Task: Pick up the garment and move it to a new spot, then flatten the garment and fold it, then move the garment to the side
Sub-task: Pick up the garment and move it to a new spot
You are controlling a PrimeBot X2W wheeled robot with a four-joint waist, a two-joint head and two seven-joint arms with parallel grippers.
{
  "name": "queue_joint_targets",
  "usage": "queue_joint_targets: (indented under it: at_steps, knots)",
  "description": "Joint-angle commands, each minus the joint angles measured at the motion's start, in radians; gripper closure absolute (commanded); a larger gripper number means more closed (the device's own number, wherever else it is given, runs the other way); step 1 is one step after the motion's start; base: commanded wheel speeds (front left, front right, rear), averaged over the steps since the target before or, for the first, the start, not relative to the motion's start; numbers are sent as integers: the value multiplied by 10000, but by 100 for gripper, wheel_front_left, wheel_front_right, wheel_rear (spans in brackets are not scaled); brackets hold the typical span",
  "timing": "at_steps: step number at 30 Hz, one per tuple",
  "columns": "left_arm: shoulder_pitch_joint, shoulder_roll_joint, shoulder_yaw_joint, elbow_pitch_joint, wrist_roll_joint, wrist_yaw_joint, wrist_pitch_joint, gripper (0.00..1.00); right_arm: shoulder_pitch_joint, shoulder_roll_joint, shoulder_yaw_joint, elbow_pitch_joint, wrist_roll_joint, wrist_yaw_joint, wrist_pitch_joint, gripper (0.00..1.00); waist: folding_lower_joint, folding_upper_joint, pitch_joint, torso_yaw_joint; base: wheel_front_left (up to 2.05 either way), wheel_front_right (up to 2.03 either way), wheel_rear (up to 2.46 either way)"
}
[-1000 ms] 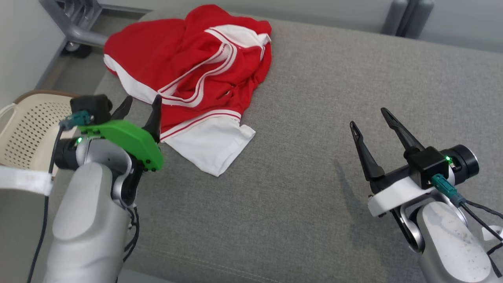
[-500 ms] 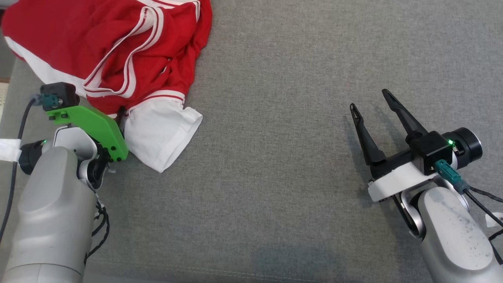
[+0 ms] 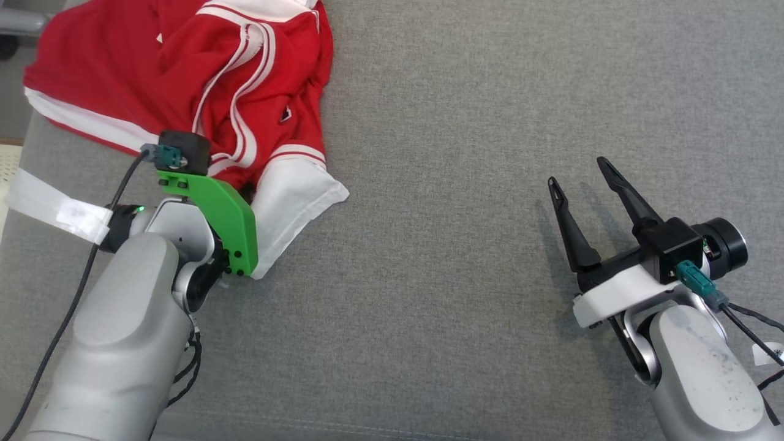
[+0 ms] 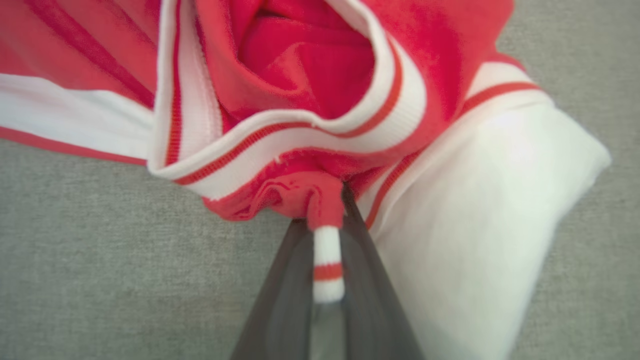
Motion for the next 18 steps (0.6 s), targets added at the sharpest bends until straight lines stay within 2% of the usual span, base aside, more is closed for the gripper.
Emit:
queue_joint_targets:
  at_steps: [1, 4, 6, 11, 15, 18]
  knots:
    - [294, 214, -249, -620, -254, -97, 171, 100, 140, 56, -51, -8, 57, 1, -32, 0, -1, 0, -489, 284, 0, 0, 0]
    - [273, 1219, -223, -2278, -466, -60, 457, 100, 271, 177, -123, -16, 89, 1, -32, 0, -1, 0, -776, 359, 0, 0, 0]
    - [277, 1684, 26, -3384, -646, -1, 785, 100, 340, 298, -132, -15, 128, 1, -32, 0, -1, 0, -928, 355, 0, 0, 0]
    - [87, 3042, 829, -5605, -1027, 543, 2132, 100, 287, 612, -84, -16, 211, 1, -32, 0, -1, 0, -1083, 131, 0, 0, 0]
    - [-235, 3794, 1383, -6878, -1353, 887, 3072, 100, 227, 801, -129, -41, 300, 1, -32, 0, -1, 0, -1049, -189, 0, 0, 0]
    - [-542, 3961, 1693, -7654, -1668, 1048, 3474, 100, 277, 940, -205, -37, 348, 1, -32, 0, -1, 0, -1012, -444, 0, 0, 0]
